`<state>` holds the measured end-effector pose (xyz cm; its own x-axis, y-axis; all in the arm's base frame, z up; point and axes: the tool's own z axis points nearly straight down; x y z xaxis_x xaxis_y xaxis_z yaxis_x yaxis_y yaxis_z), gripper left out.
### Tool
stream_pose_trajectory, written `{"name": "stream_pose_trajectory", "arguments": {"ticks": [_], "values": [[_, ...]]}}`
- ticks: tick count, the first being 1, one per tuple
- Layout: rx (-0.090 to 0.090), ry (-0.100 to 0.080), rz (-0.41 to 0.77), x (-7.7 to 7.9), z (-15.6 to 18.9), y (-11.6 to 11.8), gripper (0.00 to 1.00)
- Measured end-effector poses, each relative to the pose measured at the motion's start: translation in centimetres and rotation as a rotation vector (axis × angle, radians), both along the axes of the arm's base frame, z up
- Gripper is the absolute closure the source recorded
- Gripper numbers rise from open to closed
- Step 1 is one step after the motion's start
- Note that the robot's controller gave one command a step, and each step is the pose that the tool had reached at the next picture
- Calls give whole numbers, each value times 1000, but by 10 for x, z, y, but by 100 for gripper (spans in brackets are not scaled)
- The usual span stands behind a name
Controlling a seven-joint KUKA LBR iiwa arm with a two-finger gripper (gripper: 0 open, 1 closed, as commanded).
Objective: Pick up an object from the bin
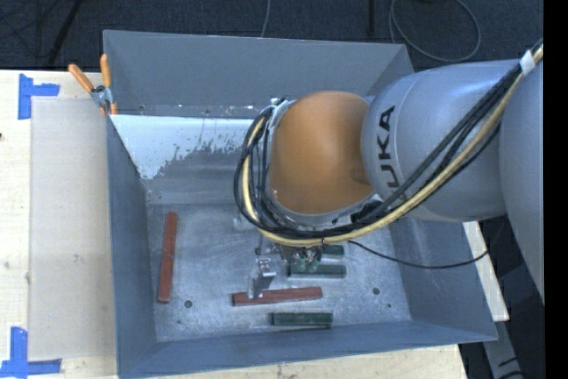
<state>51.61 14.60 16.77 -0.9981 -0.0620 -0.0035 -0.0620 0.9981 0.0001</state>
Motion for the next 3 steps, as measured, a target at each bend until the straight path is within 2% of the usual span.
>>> {"name": "stream_pose_trajectory", "arguments": {"ticks": [1, 2, 3], "values": [[0, 4, 97, -3, -71, -19, 100], [0, 5, 96, -4, -72, -20, 0], [0, 5, 96, -4, -72, -20, 0]]}}
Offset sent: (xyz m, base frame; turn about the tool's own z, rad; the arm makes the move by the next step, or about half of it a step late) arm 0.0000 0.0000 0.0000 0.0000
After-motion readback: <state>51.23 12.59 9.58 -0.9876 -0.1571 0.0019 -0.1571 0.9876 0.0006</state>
